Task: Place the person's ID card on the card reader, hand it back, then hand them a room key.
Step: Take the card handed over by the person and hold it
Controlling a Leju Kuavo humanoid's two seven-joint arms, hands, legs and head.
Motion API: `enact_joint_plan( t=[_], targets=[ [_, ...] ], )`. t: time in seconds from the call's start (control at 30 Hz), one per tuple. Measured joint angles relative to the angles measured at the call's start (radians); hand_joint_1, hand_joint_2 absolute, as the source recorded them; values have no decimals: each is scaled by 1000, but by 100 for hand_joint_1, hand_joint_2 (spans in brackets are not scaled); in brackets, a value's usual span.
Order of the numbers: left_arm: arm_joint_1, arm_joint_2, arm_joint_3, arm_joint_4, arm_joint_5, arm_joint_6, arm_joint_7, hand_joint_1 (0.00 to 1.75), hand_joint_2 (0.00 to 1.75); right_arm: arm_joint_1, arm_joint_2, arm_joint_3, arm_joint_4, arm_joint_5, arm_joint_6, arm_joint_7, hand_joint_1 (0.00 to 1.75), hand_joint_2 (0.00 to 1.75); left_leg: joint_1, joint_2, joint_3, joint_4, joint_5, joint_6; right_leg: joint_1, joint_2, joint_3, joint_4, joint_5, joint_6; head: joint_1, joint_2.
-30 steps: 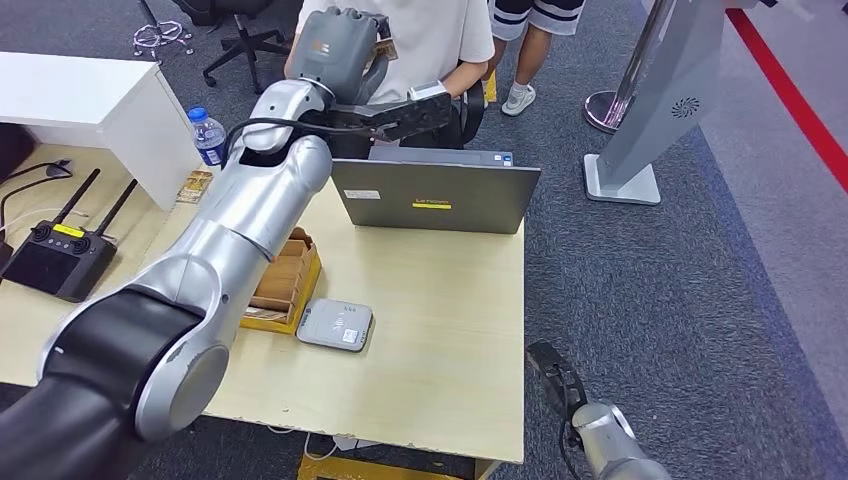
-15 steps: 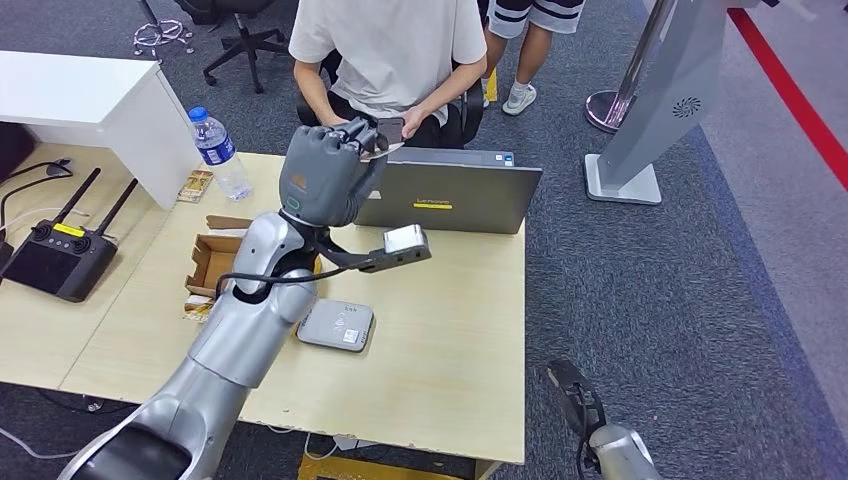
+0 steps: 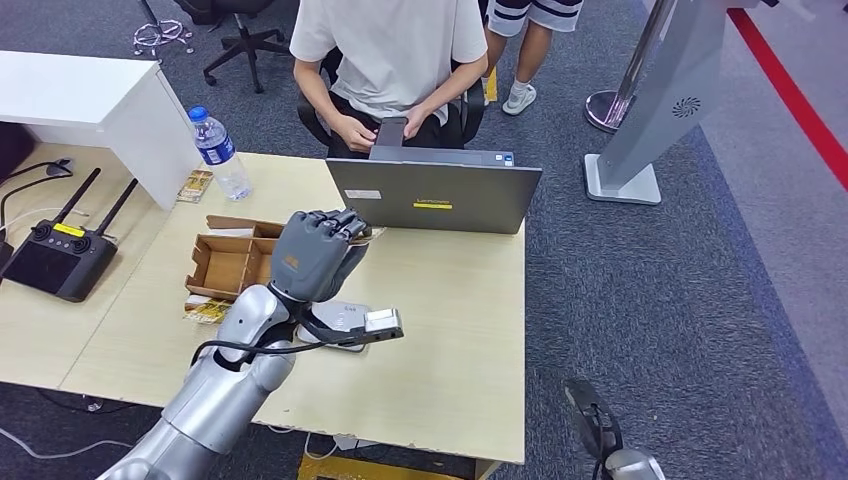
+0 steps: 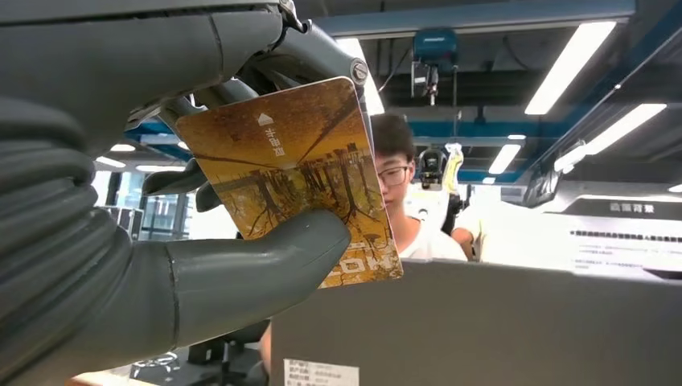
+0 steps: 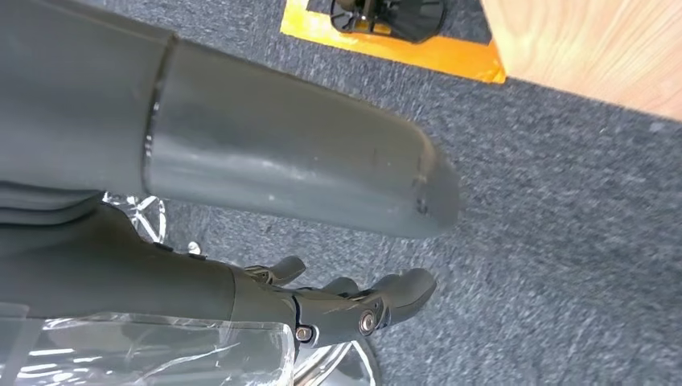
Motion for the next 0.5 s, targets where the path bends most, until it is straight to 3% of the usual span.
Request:
enact_joint_plan(
  t=[0.3,0.5],
  targets=[
    [8,11,0,67,-48,-38,98,175,175,27,-6,-6,-10,-14,-2,-7,0,0,0,0,0,0,0,0,0,0,0,0,0,0,0,0],
    [17,25,0,150,-88,-121,139,175,175,50,-17,-7,-24,-28,-2,-14,0,0,0,0,0,0,0,0,0,0,0,0,0,0,0,0]
  ],
)
